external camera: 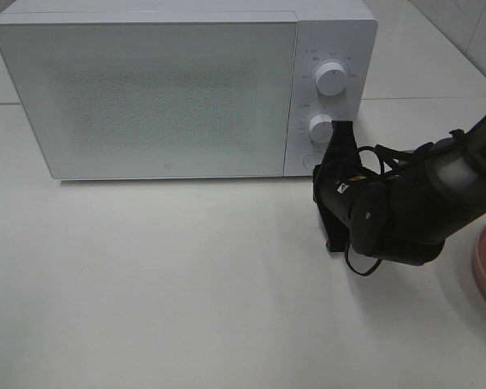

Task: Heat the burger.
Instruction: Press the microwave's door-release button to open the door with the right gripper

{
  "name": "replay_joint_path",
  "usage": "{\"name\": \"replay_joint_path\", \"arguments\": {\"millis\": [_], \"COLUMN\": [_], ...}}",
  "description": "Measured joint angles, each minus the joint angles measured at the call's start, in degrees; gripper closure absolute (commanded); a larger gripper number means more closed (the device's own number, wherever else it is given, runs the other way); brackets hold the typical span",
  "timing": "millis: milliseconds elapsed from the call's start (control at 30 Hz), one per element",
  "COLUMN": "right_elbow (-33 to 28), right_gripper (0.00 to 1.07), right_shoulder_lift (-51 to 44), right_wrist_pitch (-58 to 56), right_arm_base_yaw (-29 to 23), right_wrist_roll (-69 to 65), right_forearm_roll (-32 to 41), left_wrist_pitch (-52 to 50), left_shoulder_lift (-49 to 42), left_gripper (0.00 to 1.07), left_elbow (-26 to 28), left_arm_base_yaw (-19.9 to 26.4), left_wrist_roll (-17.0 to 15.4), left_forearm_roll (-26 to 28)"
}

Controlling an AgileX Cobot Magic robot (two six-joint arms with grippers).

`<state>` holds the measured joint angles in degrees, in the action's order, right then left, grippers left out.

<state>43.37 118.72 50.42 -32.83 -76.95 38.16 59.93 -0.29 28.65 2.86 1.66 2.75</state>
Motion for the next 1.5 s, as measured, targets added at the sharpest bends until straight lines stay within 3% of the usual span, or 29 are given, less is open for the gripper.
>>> {"name": "replay_joint_path", "arguments": {"millis": [400, 1500], "right_elbow": [2.64, 6.65], "right_gripper": [1.07, 1.07], "right_shoulder_lift": [0.80, 4.76], "right_wrist_pitch": [-1.15, 0.46], "right_arm_base_yaw": [2.46, 2.23], "right_wrist_roll": [2.86, 2.29], "right_forearm_roll": [-0.52, -0.63], "left_wrist_pitch": [0.00, 0.00], "left_shoulder_lift": [0.00, 0.00], "left_gripper": [0.09, 0.09], "left_elbow": [0.00, 0.00], "left_arm_base_yaw": [0.00, 0.00], "left_wrist_roll": [0.00, 0.00], "left_forearm_roll": [0.00, 0.00]}}
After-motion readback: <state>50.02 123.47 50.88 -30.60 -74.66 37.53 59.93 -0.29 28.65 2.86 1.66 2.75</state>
